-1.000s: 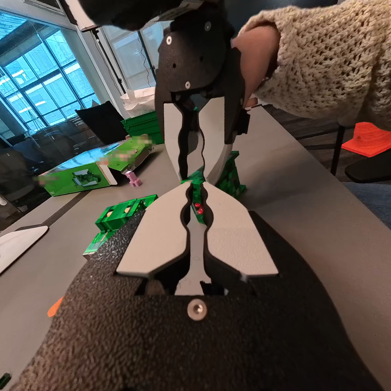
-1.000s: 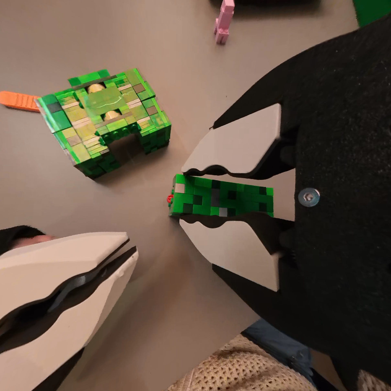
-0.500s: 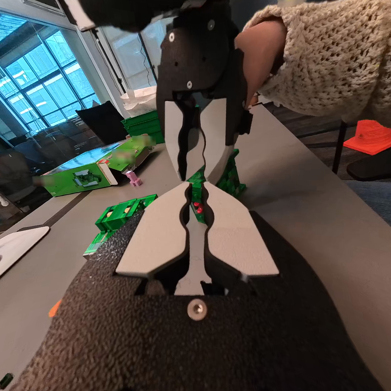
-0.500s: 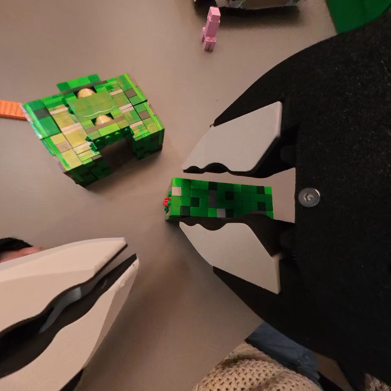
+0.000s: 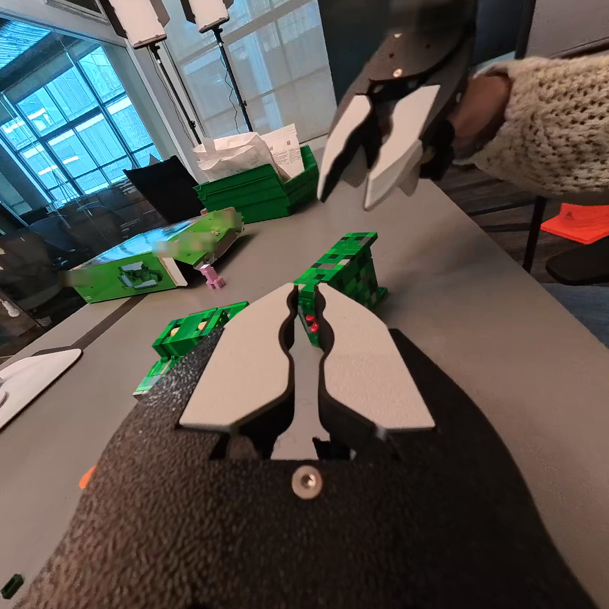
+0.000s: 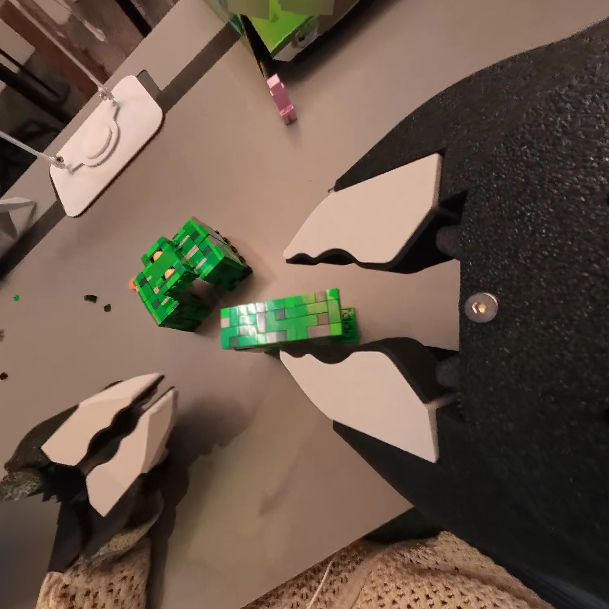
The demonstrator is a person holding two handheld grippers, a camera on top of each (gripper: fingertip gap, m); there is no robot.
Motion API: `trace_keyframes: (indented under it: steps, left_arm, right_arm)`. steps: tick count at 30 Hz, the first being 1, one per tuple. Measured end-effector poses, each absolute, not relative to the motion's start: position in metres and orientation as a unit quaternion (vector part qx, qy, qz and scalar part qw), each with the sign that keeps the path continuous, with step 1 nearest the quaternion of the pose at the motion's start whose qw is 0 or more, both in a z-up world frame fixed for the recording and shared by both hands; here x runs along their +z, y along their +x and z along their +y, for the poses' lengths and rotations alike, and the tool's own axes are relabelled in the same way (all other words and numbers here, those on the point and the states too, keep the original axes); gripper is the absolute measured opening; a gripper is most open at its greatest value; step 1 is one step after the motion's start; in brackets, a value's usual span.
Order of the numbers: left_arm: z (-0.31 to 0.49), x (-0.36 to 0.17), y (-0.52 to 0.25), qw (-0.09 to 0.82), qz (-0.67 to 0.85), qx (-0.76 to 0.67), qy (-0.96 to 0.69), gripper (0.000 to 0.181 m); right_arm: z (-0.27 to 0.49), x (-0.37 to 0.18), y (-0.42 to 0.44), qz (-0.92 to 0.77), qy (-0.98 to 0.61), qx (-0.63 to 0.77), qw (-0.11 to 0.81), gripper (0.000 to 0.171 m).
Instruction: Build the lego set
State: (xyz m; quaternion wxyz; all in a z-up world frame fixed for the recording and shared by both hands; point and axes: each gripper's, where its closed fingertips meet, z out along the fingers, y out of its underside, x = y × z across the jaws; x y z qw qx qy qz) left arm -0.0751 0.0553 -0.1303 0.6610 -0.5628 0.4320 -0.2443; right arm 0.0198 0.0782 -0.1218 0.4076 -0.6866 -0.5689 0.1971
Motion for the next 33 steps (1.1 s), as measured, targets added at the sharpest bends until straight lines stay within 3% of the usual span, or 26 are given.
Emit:
trace_keyframes:
  steps: [9,16,20,25,30,33]
  left_arm:
    - [0.054,-0.134,-0.071,0.669,0.454,-0.207,-0.551,0.016]
    - [0.047,-0.138,-0.057,0.674,0.526,-0.14,-0.499,0.043]
    - [0.043,-0.132,-0.045,0.674,0.577,-0.094,-0.452,0.047]
    - [0.054,-0.133,-0.04,0.638,0.607,-0.092,-0.465,0.061]
    - [0.073,-0.154,-0.038,0.566,0.556,-0.168,-0.585,0.077]
    - [0.078,-0.155,-0.04,0.562,0.523,-0.186,-0.613,0.076]
  right_arm:
    - [0.055,-0.144,0.032,-0.6,-0.615,0.131,0.495,0.052]
    - [0.049,-0.151,0.04,-0.6,-0.583,0.11,0.537,0.061]
    - [0.047,-0.146,0.037,-0.613,-0.546,0.092,0.563,0.062]
    - [0.052,-0.139,0.034,-0.599,-0.552,0.162,0.556,0.06]
    - [0.063,-0.144,0.036,-0.581,-0.574,0.215,0.536,0.07]
    - [0.074,-0.156,0.037,-0.552,-0.62,0.261,0.493,0.078]
